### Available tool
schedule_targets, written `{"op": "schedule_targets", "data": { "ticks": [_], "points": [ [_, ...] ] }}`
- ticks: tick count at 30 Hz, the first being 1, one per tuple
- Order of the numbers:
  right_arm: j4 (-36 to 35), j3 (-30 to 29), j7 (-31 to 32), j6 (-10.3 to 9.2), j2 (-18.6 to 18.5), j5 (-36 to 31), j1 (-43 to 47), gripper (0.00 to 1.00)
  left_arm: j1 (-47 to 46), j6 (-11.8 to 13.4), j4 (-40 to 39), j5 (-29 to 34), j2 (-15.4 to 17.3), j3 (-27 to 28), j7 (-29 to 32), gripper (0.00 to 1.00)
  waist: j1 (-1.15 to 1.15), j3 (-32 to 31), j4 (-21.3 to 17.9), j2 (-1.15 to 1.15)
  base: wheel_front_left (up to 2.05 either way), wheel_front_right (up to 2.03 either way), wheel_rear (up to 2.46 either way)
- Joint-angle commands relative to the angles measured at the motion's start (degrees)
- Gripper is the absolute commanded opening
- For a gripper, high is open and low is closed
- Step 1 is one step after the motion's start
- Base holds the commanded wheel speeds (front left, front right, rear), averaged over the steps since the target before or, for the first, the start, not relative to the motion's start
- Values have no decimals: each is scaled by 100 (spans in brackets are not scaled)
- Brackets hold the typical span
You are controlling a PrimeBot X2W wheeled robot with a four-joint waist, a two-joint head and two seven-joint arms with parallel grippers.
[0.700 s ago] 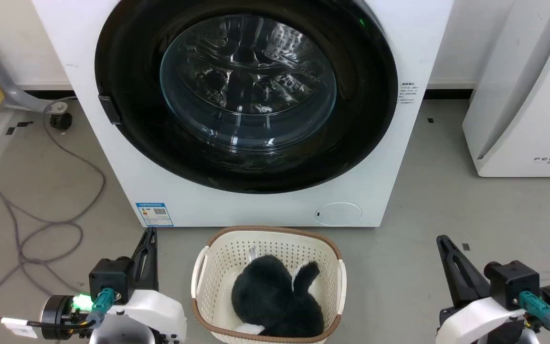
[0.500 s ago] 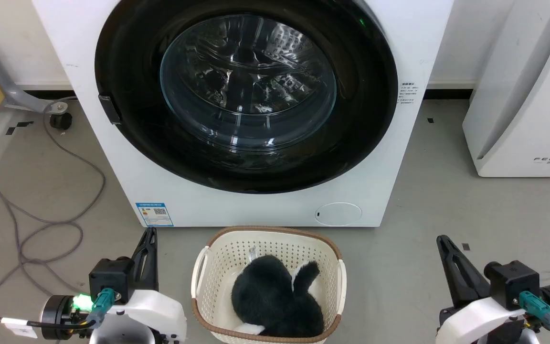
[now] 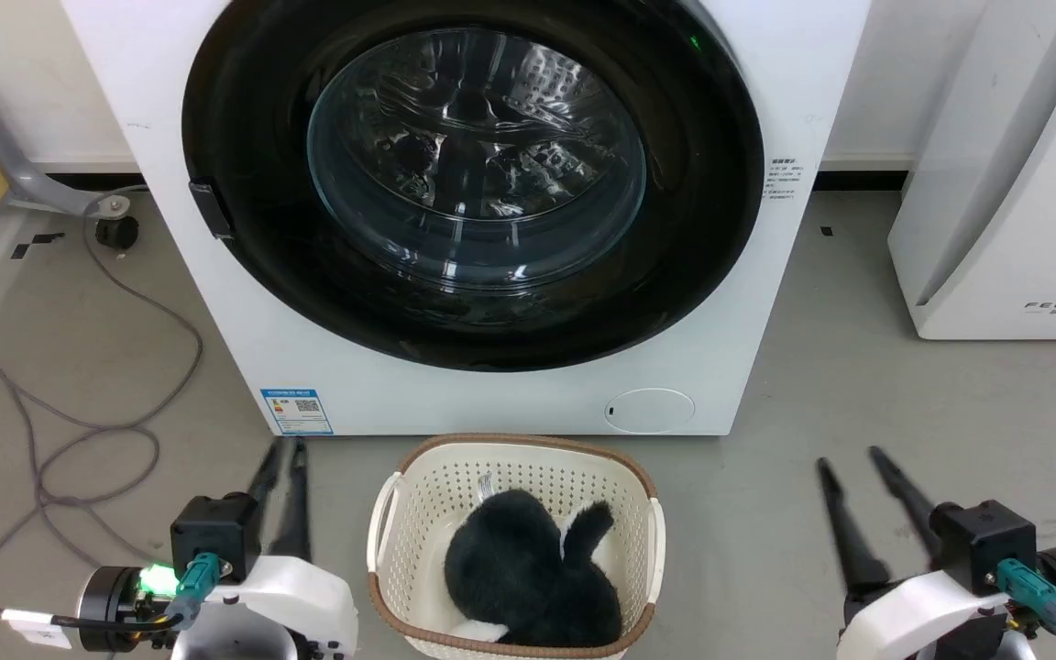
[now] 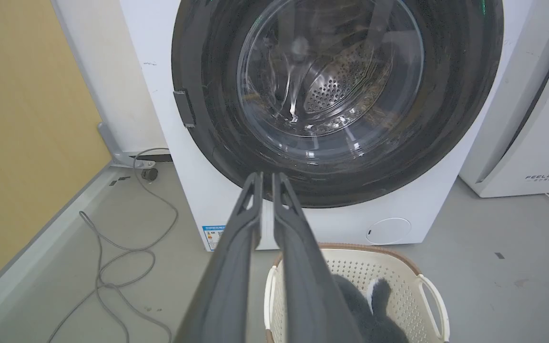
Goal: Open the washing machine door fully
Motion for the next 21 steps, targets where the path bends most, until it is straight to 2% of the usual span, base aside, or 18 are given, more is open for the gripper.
{"op": "schedule_targets", "data": {
  "ticks": [1, 19, 20, 21],
  "points": [
    [3, -12, -21, 0, 0, 17, -4, 100, -3, 8, 8, -14, 0, -3, -19, 100, 0, 1, 0, 0, 0, 0, 0],
    [-26, -179, -236, 1, 0, 489, -45, 100, -25, 99, 58, -165, 1, -58, -235, 100, 0, 16, 6, 0, 0, 0, 0],
    [-31, -189, -248, 1, 0, 521, -50, 76, -27, 103, 61, -174, 1, -61, -247, 100, 0, 17, 6, 0, 0, 0, 0],
    [-31, -204, -260, 1, 0, 565, -55, 35, -29, 108, 64, -183, 1, -64, -259, 100, 0, 18, 7, 0, 0, 0, 0]
  ]
}}
